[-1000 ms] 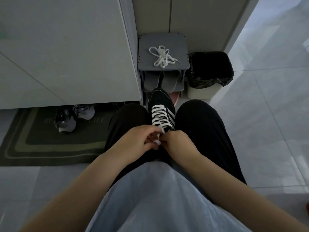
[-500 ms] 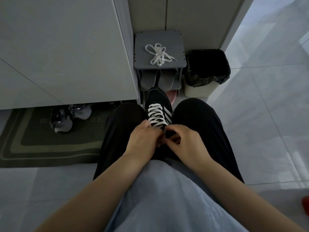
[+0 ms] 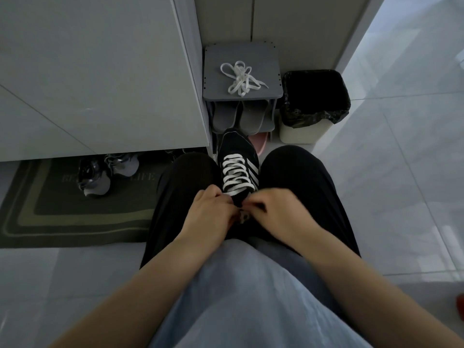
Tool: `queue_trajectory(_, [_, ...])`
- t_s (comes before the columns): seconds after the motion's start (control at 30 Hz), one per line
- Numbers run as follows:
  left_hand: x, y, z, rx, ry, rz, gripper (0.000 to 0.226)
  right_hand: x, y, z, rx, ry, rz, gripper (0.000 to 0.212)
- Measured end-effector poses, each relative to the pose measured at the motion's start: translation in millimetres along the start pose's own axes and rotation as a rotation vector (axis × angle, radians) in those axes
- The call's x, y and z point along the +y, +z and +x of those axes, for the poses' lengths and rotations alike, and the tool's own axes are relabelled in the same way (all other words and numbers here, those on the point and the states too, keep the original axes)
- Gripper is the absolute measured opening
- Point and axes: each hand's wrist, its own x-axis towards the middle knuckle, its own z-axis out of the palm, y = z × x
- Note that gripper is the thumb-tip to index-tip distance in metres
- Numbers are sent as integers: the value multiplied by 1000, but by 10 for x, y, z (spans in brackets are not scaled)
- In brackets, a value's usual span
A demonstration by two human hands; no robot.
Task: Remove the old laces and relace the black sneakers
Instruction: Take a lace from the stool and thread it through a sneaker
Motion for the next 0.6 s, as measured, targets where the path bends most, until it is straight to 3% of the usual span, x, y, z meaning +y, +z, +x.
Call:
queue_trajectory(0.07, [40, 67, 62, -112, -12, 64, 32, 17, -136, 60, 161, 28, 57, 20])
queue_trajectory(0.1, [47, 85, 87, -132, -14, 75, 31, 18, -178, 110, 153, 48, 40, 28])
queue_trajectory(0.17, [51, 82, 80, -135, 0, 47, 30, 18, -168, 258, -12, 112, -52, 33])
queue_trajectory(0.23, [20, 74, 31, -95, 34, -76, 29, 28, -94, 418, -142, 141, -210, 22])
queue_trajectory(0.33, [-69, 33, 9, 91, -12, -308, 28, 178, -33, 614, -224, 181, -364, 9])
queue_trajectory(0.4, [-188, 28, 110, 205, -54, -304, 27, 322, -34, 718, -287, 185, -428, 8])
queue_trajectory(0.47, [-314, 16, 336, 209, -147, -325, 23, 478, -49, 839, -333, 222, -470, 15])
queue_trajectory(0.6, [-600, 133, 990, 56, -376, -496, 31, 941, -138, 1184, -362, 435, -428, 25])
